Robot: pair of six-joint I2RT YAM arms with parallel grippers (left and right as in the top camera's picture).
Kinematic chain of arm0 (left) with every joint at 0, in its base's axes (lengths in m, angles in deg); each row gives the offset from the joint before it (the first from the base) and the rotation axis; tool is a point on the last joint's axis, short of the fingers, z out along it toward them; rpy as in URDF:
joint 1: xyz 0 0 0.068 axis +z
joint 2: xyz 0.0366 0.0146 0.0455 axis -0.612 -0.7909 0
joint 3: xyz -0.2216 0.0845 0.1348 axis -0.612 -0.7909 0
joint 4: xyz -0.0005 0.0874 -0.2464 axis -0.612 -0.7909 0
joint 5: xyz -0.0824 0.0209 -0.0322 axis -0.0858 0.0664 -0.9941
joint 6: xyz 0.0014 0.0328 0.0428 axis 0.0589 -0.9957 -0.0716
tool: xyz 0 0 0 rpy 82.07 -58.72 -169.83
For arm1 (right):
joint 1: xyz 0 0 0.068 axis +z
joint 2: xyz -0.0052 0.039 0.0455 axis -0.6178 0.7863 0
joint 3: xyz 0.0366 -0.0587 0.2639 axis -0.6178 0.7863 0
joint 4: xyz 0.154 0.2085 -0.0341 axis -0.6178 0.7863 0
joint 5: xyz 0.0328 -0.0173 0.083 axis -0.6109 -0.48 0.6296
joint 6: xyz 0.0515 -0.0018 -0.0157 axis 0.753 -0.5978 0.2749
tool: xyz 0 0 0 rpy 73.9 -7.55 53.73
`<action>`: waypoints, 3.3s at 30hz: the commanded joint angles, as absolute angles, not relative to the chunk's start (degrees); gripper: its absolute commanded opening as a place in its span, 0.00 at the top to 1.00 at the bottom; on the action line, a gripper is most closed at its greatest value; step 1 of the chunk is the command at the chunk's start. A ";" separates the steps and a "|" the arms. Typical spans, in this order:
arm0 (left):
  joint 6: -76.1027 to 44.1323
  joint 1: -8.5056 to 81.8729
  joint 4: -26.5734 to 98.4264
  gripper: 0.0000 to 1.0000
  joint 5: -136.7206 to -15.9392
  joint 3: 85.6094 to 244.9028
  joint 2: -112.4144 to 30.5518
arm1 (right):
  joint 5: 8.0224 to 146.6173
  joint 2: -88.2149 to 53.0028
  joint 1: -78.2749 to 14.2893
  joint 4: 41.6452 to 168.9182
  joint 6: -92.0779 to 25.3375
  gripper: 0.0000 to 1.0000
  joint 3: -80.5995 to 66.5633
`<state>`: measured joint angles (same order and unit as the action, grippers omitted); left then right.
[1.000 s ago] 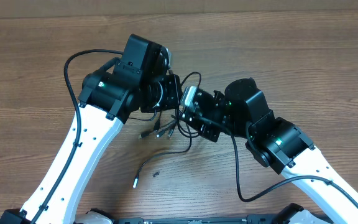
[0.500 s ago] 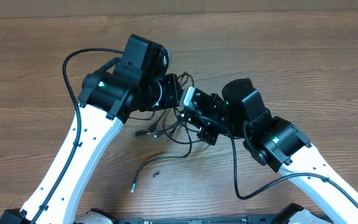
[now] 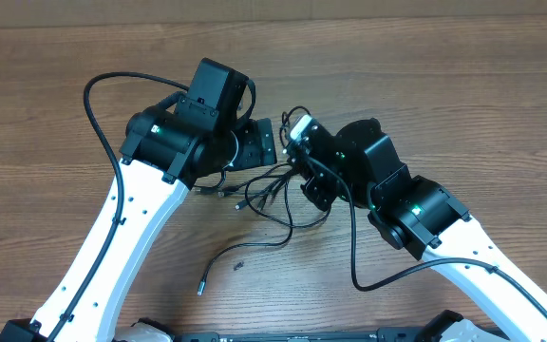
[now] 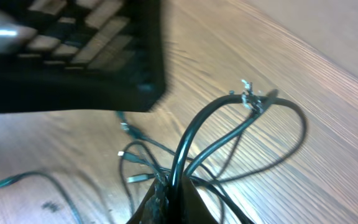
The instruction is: Untangle cables
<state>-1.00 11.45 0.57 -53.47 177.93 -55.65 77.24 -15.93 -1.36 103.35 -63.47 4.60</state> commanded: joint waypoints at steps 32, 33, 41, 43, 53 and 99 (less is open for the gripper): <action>-1.02 11.06 -0.10 0.01 -54.78 179.27 -57.42 | 49.77 -29.14 -1.16 95.94 -49.26 0.96 -8.65; -1.02 11.06 -0.08 0.00 -54.82 179.27 -57.71 | 49.77 -29.64 -1.16 94.56 -49.35 0.95 -8.97; -1.05 11.06 0.84 0.00 -59.72 179.27 -60.15 | 49.83 -31.76 -1.14 83.15 -52.06 0.96 -9.04; -1.09 11.06 1.71 0.00 -63.26 179.27 -60.79 | 49.81 -31.74 -1.16 83.39 -52.06 0.96 -9.04; -8.94 11.14 12.00 0.00 -88.61 179.29 -61.33 | 47.54 -28.90 -1.16 90.23 -52.04 0.96 -9.02; -7.36 11.10 21.03 0.07 -79.50 179.22 -62.43 | 57.27 -28.92 -5.56 95.37 -48.47 0.96 -9.02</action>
